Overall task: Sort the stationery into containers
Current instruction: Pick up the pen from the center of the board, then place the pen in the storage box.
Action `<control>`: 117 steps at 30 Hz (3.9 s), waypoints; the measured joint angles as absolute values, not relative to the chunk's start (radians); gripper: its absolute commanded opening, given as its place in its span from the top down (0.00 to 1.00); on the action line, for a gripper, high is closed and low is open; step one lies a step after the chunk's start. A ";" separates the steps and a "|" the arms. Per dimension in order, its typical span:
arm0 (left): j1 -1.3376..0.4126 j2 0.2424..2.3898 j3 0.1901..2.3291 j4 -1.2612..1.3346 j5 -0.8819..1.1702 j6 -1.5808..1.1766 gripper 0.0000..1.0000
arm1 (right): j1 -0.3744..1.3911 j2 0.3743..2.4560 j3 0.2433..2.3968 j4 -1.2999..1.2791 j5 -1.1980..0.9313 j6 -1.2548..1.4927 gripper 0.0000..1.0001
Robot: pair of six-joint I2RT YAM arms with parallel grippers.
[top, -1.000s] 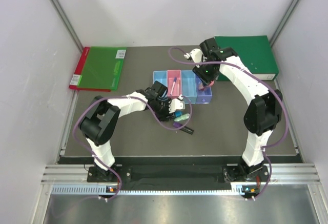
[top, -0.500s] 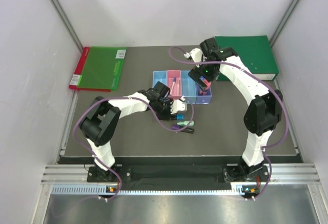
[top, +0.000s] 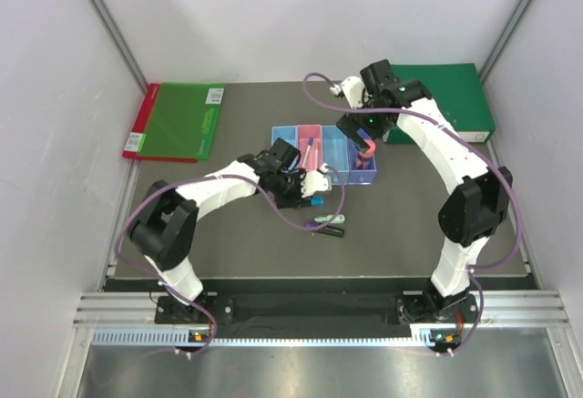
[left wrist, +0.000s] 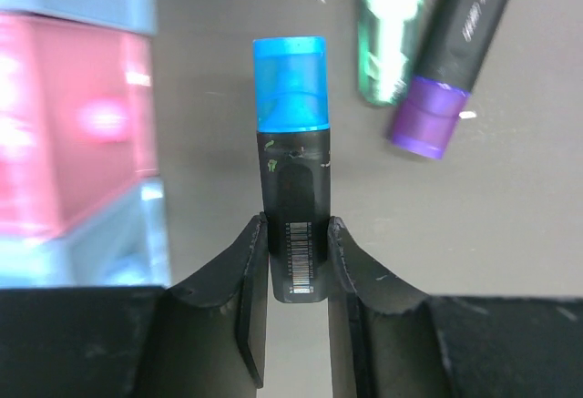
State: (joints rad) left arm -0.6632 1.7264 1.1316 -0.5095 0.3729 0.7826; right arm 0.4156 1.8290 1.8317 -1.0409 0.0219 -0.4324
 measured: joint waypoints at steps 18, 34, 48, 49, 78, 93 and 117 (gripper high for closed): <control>-0.664 1.312 1.097 -0.294 0.219 0.770 1.00 | 0.403 1.763 2.007 -1.203 -0.528 -0.415 0.05; -0.742 1.259 1.057 -0.109 0.223 0.767 1.00 | 0.401 1.769 2.063 -1.273 -0.836 -0.399 0.17; -0.777 1.259 1.057 -0.072 0.220 0.756 1.00 | 0.401 1.770 2.060 -1.271 -0.840 -0.399 0.30; -0.778 1.259 1.057 -0.064 0.219 0.754 1.00 | 0.401 1.771 2.059 -1.272 -0.840 -0.400 0.34; -0.789 1.230 1.031 -0.061 0.229 0.785 0.01 | 0.401 1.784 2.036 -1.192 -0.628 -0.354 1.00; -0.789 1.358 0.925 -0.381 0.498 1.027 0.03 | 0.410 1.920 1.976 -0.940 -0.091 -0.358 1.00; -0.792 1.616 0.973 -0.408 0.527 1.115 0.18 | 0.476 2.081 1.911 -0.848 -0.046 -0.339 1.00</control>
State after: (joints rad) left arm -0.7921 1.6157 0.9733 -0.4080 0.5270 1.1152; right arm 0.4755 2.0808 1.9110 -0.8478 -0.0463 -0.3393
